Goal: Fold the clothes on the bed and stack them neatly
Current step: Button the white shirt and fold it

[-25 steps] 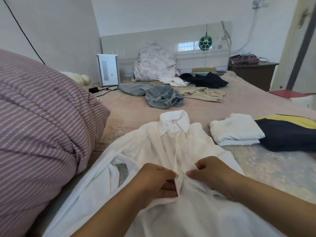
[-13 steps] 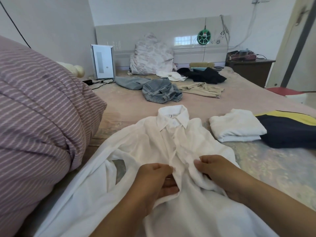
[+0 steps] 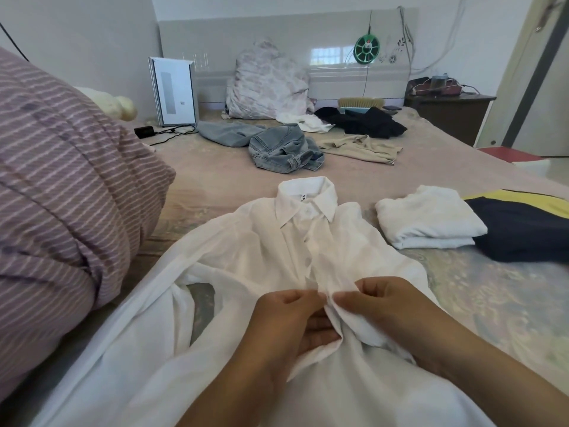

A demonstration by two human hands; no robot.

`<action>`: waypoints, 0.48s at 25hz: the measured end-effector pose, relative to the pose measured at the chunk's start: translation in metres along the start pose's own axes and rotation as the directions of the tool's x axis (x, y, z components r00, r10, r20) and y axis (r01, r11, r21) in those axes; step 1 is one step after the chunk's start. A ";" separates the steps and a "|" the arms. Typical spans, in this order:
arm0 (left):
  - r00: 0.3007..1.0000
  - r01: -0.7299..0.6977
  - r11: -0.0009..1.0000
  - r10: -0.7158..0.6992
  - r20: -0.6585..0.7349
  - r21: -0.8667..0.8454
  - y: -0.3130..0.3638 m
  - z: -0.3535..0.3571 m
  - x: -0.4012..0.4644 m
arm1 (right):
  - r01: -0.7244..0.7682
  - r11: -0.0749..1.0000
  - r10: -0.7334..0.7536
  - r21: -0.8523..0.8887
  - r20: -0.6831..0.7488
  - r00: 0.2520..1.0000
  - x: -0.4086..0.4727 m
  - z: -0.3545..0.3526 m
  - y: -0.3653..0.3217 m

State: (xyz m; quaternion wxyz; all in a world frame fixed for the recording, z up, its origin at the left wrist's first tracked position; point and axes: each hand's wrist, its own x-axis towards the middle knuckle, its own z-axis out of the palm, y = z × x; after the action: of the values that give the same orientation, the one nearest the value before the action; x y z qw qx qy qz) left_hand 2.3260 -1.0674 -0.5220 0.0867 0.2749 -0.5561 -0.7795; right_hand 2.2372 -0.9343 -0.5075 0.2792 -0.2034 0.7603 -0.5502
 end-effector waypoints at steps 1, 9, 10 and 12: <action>1.000 0.006 1.000 -0.006 0.004 -0.012 -0.003 0.000 0.000 | 0.011 1.000 -0.011 0.006 0.009 1.000 0.001 0.000 0.002; 1.000 -0.023 0.997 0.024 0.016 -0.075 -0.010 -0.001 0.001 | 0.190 0.973 -0.190 -0.130 0.013 0.982 -0.004 0.001 0.005; 1.000 -0.022 0.996 0.024 0.019 -0.084 -0.010 -0.001 0.000 | 0.208 0.967 -0.212 -0.146 -0.011 0.977 -0.004 0.003 0.006; 0.999 -0.021 0.996 0.024 0.027 -0.089 -0.011 -0.003 0.000 | 0.229 0.962 -0.239 -0.152 -0.055 0.969 -0.004 0.003 0.007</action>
State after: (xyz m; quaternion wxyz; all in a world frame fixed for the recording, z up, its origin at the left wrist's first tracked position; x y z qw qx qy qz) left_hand 2.3287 -1.0658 -0.5325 0.0999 0.2535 -0.5250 -0.8063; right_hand 2.2426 -0.9320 -0.5144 0.1691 -0.2914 0.7784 -0.5297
